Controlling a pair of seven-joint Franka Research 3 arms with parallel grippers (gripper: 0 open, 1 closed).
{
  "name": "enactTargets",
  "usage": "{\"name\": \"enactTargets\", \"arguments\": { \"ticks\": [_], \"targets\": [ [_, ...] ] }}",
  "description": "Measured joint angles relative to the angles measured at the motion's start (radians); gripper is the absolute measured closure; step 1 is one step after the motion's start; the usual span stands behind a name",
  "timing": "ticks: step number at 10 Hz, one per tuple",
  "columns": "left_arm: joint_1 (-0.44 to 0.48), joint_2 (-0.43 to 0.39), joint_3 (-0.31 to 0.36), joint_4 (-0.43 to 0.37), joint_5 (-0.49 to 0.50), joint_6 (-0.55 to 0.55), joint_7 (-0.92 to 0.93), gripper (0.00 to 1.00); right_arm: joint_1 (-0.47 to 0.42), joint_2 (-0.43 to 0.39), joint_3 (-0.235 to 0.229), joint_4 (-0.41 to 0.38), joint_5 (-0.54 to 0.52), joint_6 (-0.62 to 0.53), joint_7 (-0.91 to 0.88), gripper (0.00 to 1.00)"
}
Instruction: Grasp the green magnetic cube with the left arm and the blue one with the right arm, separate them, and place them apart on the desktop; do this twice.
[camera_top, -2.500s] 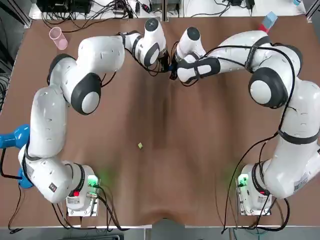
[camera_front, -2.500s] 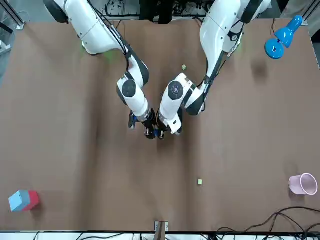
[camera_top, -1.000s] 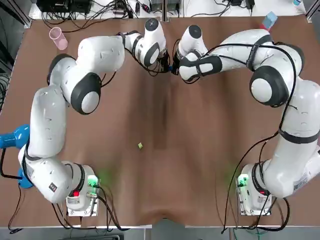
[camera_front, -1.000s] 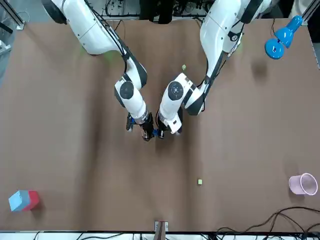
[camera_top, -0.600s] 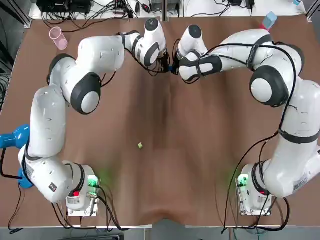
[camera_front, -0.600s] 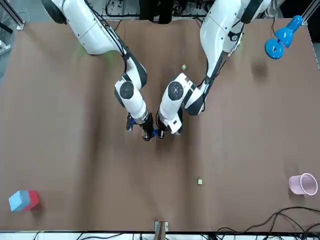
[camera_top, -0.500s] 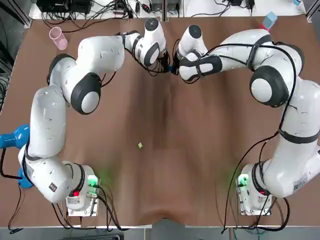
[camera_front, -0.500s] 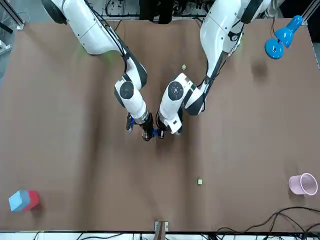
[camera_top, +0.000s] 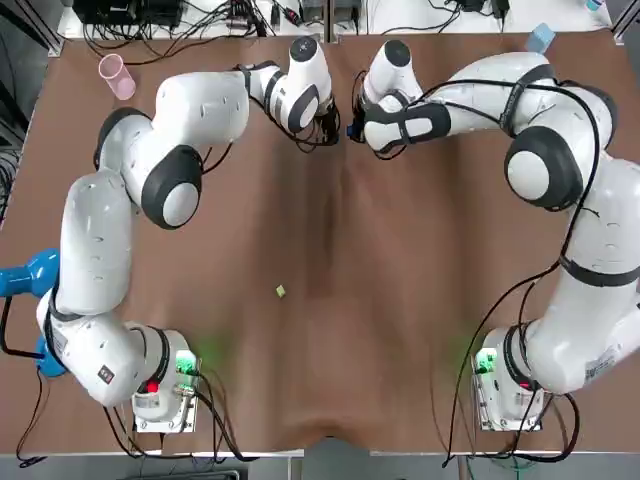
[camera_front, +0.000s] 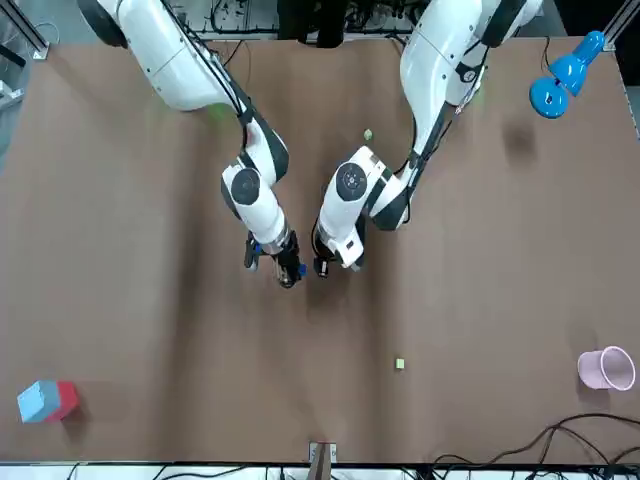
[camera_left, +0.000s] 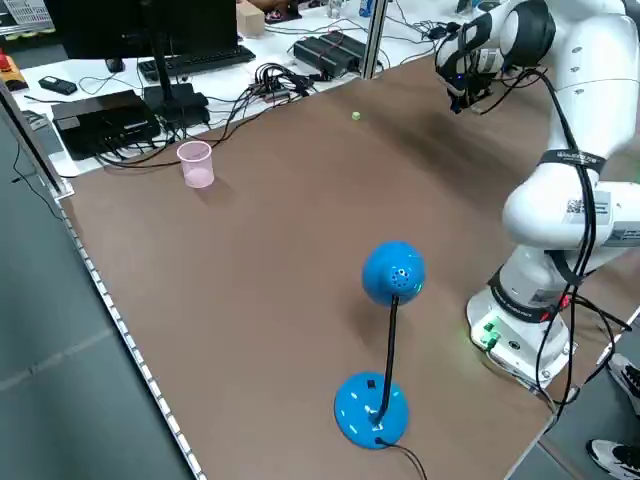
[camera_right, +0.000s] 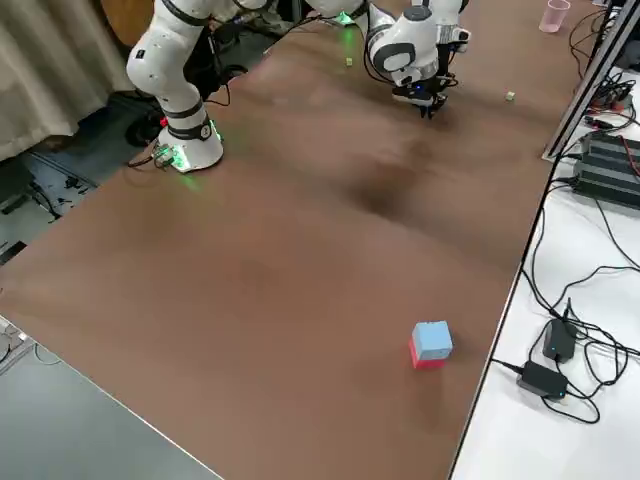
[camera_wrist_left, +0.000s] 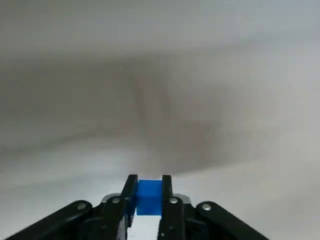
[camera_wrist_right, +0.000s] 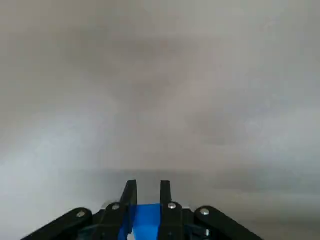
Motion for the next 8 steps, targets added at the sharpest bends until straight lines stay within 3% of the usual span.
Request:
{"name": "enactTargets", "arguments": {
  "ticks": [1,3,5,8],
  "targets": [
    [-0.001,0.000,0.000,0.000,0.000,0.000,0.000,0.77,-0.008,-0.021,0.000,-0.017,-0.004,-0.021,-0.055,0.77],
    [-0.006,0.002,-0.001,-0.003,0.000,0.000,0.000,0.77,-0.017,-0.110,0.000,-0.136,-0.007,-0.028,-0.206,0.77],
    [-0.011,0.017,-0.001,0.013,0.000,0.023,0.000,0.77,-0.017,-0.251,0.010,-0.321,-0.010,-0.031,-0.378,0.77],
    [-0.062,0.067,-0.006,0.043,-0.001,0.094,0.000,0.77,0.032,-0.433,0.078,-0.593,-0.011,-0.029,-0.538,0.77]
  ]
}}
